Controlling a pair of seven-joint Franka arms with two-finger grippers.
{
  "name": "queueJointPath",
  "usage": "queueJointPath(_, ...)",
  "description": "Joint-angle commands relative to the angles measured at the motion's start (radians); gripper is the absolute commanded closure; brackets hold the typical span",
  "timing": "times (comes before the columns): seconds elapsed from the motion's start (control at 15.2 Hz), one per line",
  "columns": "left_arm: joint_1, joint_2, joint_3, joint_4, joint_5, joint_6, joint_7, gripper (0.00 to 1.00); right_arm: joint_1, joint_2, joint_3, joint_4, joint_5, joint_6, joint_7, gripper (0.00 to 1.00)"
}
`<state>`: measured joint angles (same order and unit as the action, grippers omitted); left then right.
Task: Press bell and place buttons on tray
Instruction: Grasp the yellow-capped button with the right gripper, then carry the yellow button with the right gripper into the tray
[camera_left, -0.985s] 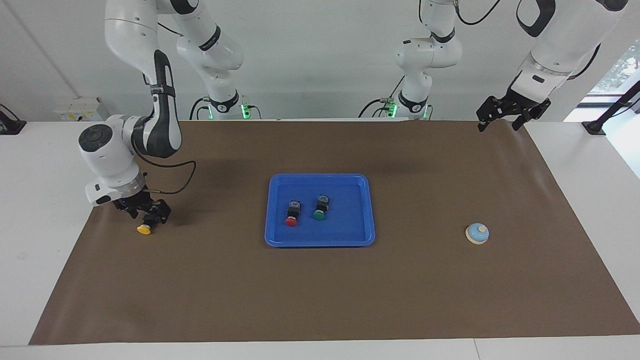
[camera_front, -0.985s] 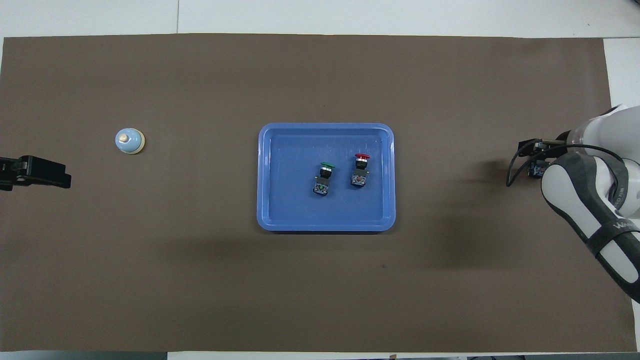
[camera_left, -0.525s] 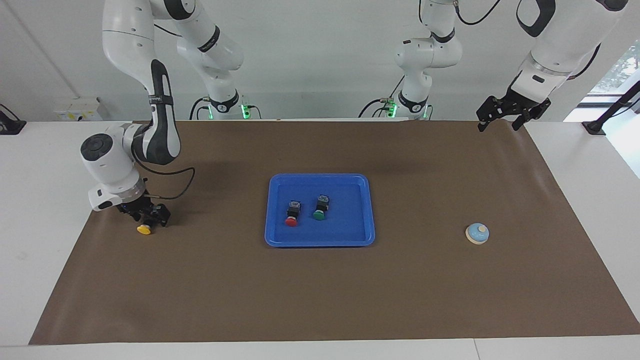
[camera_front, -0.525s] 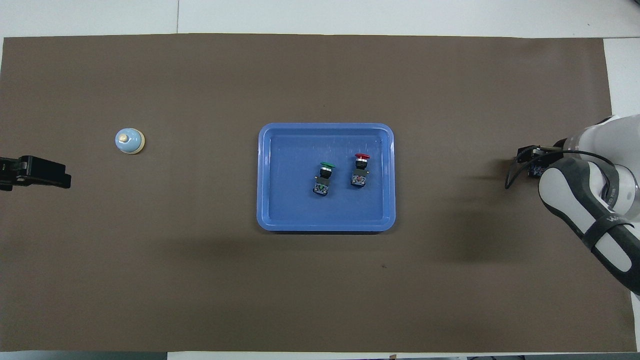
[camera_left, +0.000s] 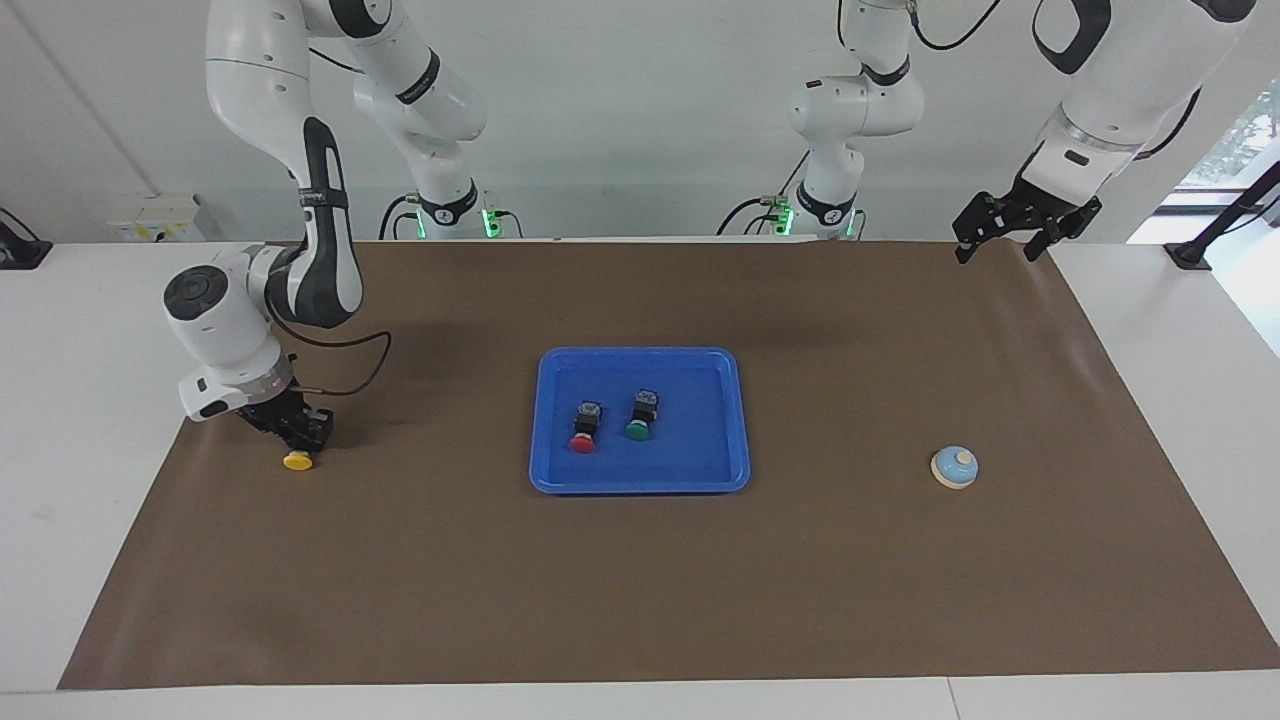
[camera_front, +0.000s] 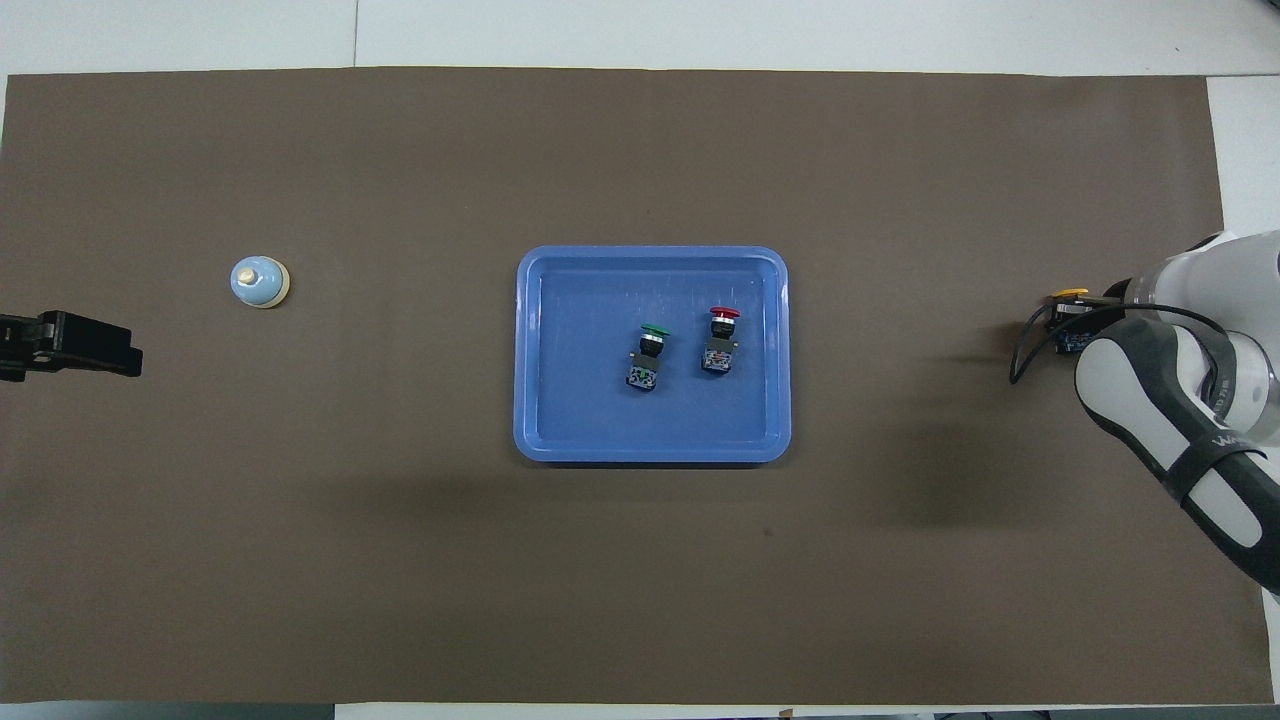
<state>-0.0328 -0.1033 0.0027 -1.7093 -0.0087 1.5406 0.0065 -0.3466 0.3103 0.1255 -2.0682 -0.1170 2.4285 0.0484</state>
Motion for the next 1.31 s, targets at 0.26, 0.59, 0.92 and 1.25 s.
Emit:
queueJointPath(0.26, 0.001, -0.001, 0.0, 0.007, 0.013, -0.014, -0.002, 0.0, 0.179, -0.01, 0.023, 0.198, 0.058, -0.253, 0.157, 1.0)
queueJointPath(0.59, 0.001, -0.001, 0.0, 0.007, 0.013, -0.014, -0.002, 0.0, 0.458, 0.003, 0.023, 0.356, 0.129, -0.385, 0.489, 1.0)
queueJointPath(0.92, 0.001, -0.001, 0.0, 0.007, 0.013, -0.014, -0.002, 0.0, 0.679, 0.015, 0.023, 0.379, 0.177, -0.336, 0.671, 1.0)
queueJointPath(1.25, 0.001, -0.001, 0.0, 0.007, 0.013, -0.014, -0.002, 0.0, 0.853, 0.114, 0.02, 0.402, 0.171, -0.22, 0.821, 1.0)
